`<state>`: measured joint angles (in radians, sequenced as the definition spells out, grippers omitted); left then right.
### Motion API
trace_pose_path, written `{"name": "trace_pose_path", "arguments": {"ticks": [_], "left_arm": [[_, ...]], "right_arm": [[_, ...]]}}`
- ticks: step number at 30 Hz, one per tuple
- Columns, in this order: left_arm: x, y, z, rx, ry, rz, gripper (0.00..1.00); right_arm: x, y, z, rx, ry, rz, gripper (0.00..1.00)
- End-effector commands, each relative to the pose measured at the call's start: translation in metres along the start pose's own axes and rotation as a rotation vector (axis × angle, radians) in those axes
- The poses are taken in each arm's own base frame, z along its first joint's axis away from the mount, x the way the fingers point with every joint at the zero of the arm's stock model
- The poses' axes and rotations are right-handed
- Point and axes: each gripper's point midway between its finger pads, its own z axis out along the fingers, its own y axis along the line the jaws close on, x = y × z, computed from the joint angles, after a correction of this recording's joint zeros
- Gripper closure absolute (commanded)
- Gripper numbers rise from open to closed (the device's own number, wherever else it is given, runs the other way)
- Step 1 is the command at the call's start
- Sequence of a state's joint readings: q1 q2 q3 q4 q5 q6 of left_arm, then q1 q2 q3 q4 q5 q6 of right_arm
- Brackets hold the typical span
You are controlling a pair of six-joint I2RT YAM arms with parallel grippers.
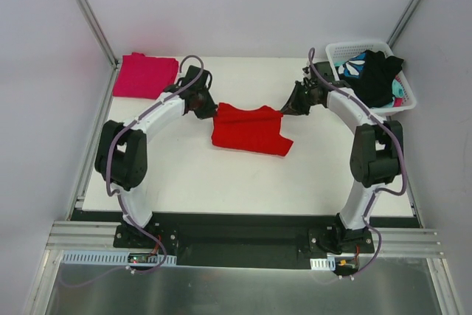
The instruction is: Fold and stack the t-shirts
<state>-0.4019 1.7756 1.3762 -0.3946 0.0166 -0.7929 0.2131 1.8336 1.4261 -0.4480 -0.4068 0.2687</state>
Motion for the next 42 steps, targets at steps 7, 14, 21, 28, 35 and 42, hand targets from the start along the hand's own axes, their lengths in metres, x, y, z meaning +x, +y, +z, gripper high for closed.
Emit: {"name": "trace_pose_path", "arguments": {"ticks": [7,14,21,28,35,42], "left_arm": [[-0.036,0.001,0.042,-0.013,-0.003,0.029,1.00],[-0.052,-0.012,0.062,0.024,0.000,0.054,1.00],[-0.053,-0.010,0.075,0.024,0.017,0.045,1.00],[-0.043,-0.004,0.077,0.018,0.041,0.036,0.84],[-0.044,0.001,0.057,0.008,0.011,0.057,0.35],[-0.030,0.015,0.024,-0.002,-0.002,0.060,0.21]], "right_arm": [[-0.056,-0.003,0.020,0.004,-0.072,-0.015,0.99],[-0.066,-0.013,0.024,0.029,-0.084,-0.013,0.99],[-0.063,-0.017,0.027,0.033,-0.070,-0.023,0.99],[-0.055,-0.017,0.028,0.035,-0.044,-0.031,0.94],[-0.044,-0.010,0.014,0.055,-0.046,-0.062,0.51],[-0.025,-0.001,-0.003,0.067,-0.045,-0.088,0.39]]}}
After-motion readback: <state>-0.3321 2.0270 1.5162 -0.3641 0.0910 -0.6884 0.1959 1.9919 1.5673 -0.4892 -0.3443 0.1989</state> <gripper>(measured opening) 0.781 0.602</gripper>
